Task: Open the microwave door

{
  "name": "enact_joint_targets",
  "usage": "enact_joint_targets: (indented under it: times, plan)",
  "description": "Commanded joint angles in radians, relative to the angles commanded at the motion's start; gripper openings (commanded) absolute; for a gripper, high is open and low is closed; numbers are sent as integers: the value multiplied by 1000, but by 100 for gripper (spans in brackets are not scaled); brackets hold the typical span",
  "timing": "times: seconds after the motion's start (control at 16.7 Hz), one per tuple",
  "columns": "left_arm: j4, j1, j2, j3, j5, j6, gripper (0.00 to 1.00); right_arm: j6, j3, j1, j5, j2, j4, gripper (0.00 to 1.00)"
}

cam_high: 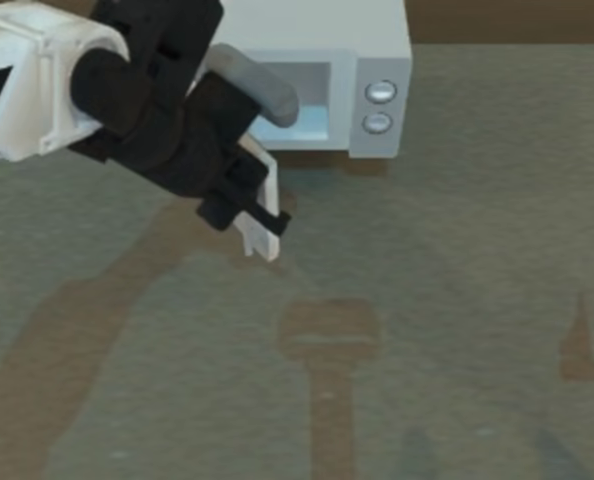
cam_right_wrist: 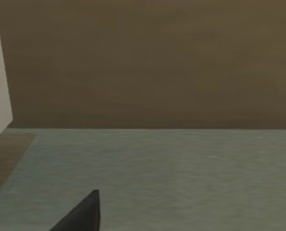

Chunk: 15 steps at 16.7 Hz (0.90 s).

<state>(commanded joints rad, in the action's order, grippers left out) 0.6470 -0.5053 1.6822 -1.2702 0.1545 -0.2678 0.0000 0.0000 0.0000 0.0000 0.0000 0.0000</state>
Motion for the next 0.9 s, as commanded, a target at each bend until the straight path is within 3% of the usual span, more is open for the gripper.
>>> enact_joint_targets:
  times: [0.24, 0.9]
  plan:
    - [11, 32, -20, 23, 37, -73, 0, 0, 0, 0, 0, 0, 0, 100]
    - [11, 33, -20, 24, 39, -76, 0, 0, 0, 0, 0, 0, 0, 100]
